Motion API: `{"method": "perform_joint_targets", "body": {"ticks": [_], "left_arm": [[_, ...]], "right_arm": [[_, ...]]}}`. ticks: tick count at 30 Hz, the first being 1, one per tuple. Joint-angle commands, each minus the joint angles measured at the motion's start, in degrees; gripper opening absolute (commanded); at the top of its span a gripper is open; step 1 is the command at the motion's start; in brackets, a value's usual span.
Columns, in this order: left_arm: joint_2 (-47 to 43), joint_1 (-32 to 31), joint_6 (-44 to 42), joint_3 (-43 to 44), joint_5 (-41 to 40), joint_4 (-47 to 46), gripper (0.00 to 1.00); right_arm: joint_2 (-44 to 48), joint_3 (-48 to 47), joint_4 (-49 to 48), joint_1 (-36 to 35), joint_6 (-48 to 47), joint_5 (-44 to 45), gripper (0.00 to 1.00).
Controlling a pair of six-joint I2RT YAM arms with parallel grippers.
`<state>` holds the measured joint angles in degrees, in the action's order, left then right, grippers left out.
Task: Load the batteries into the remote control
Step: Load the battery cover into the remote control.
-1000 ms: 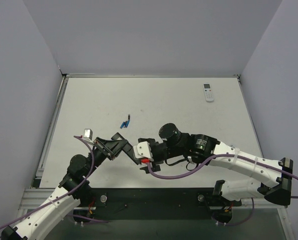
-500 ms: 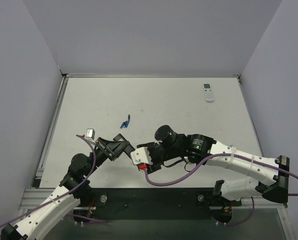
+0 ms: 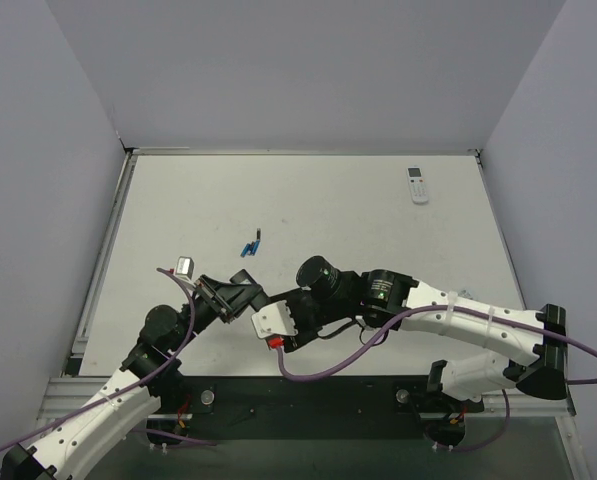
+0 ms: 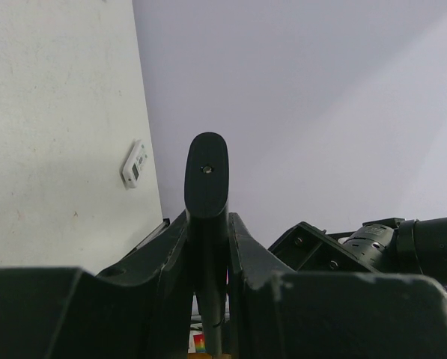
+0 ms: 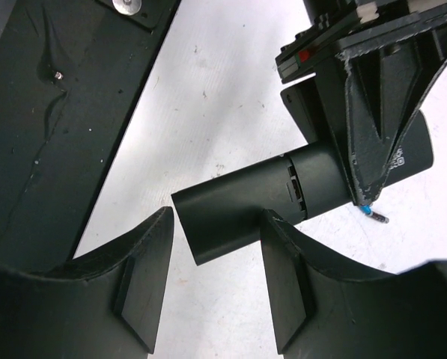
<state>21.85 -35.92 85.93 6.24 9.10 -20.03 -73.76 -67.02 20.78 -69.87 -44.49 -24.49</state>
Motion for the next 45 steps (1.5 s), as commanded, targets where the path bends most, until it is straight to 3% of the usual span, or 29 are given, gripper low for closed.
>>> {"method": "perform_joint_targets", "body": {"ticks": [1,24,38,43,45], "left_arm": [[-0.1,-0.2,-0.8,2.5,1.0,-4.1,0.0],[-0.1,-0.3,5.2,4.7,2.9,-11.4,0.0],[0.2,-0.4,4.4,6.9,6.3,-12.0,0.0],[-0.2,-0.4,1.9,7.2,6.5,-9.0,0.0],[-0.7,-0.4,-3.0,8.0,6.2,-1.9,0.0]], "right_arm": [[-1.1,-2.1,2.0,-0.4,-1.3,0.8,0.45],[-7.4,0.1,2.1,-1.7,-2.4,8.8,0.38],[-12.0,-3.3,0.9,1.0,-2.6,6.1,0.36],[-11.4,-2.9,0.8,1.1,-0.6,5.1,0.36],[-10.3,-2.8,0.7,1.0,1.1,4.3,0.37]]}}
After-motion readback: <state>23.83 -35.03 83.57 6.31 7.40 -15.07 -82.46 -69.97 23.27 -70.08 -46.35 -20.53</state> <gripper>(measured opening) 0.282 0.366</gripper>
